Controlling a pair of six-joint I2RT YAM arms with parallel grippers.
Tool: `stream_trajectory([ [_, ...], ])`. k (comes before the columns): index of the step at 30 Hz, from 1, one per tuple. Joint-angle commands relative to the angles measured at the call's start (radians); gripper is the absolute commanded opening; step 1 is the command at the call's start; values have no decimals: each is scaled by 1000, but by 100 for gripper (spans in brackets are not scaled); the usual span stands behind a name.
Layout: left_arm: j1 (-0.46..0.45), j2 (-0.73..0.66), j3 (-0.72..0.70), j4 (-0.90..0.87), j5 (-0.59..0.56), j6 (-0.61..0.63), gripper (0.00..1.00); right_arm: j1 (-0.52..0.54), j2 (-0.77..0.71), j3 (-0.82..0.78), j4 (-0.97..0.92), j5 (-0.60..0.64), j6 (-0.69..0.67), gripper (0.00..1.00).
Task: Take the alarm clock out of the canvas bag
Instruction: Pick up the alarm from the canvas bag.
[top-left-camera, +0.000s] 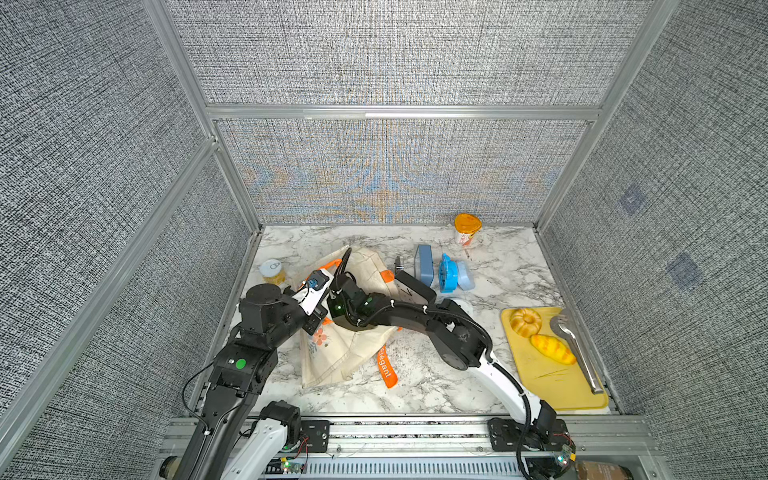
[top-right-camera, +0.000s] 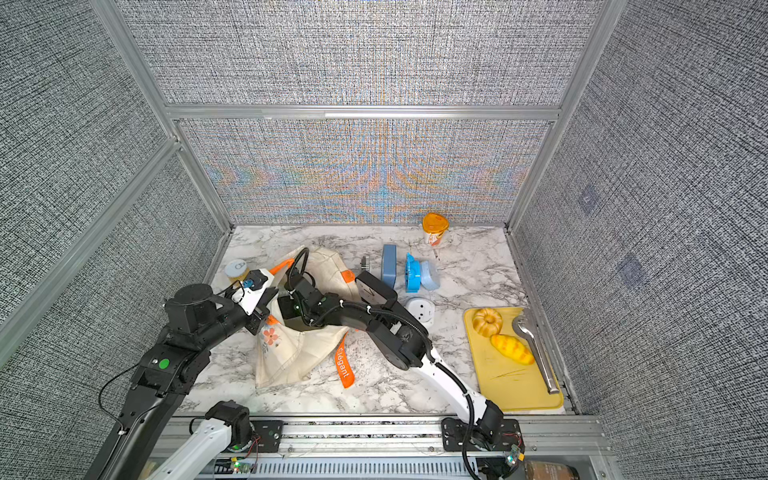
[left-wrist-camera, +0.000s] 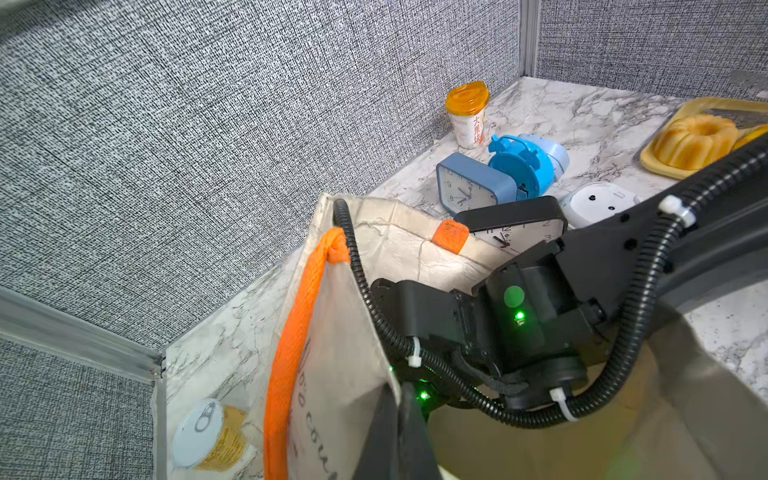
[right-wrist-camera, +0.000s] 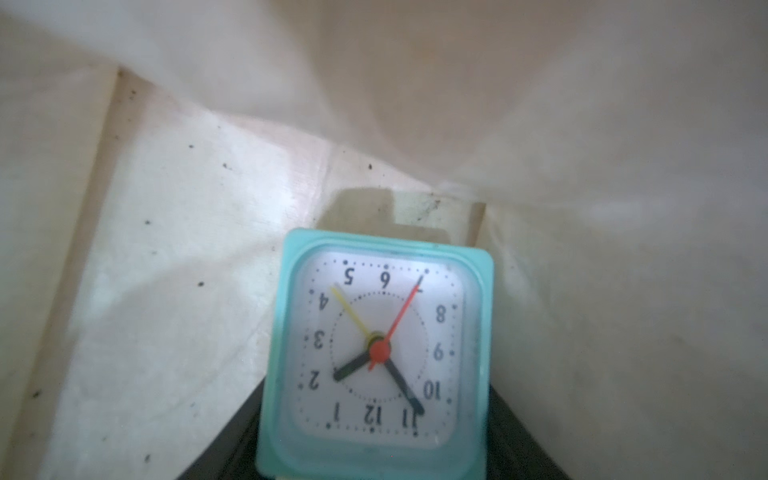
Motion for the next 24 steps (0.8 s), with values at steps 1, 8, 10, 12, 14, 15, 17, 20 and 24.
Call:
stream_trajectory([
  [1, -1, -14, -3, 67, -6, 28, 0, -10, -69, -70, -3, 37, -23, 57],
  [8, -1, -10, -18, 71, -41, 83, 0, -13, -283, -271, 103, 43, -64, 55],
  [10, -1, -10, -20, 80, -50, 98, 0, -12, -335, -320, 123, 34, -60, 55],
  [12, -1, -4, -17, 74, -51, 121, 0, -12, -394, -375, 148, 26, -52, 55],
  [14, -1, 4, -9, 63, -52, 136, 0, -12, -434, -413, 158, 23, -47, 55],
  [15, -1, 2, -7, 64, -54, 140, 0, -13, -452, -429, 158, 23, -47, 55],
  [17, -1, -4, -10, 67, -57, 147, 0, -14, -486, -456, 158, 24, -47, 55],
  [20, -1, -11, -14, 66, -61, 156, 0, -16, -539, -499, 157, 35, -47, 55],
  [24, -1, -20, -27, 95, -80, 145, 0, -21, -608, -550, 142, 44, -54, 55],
])
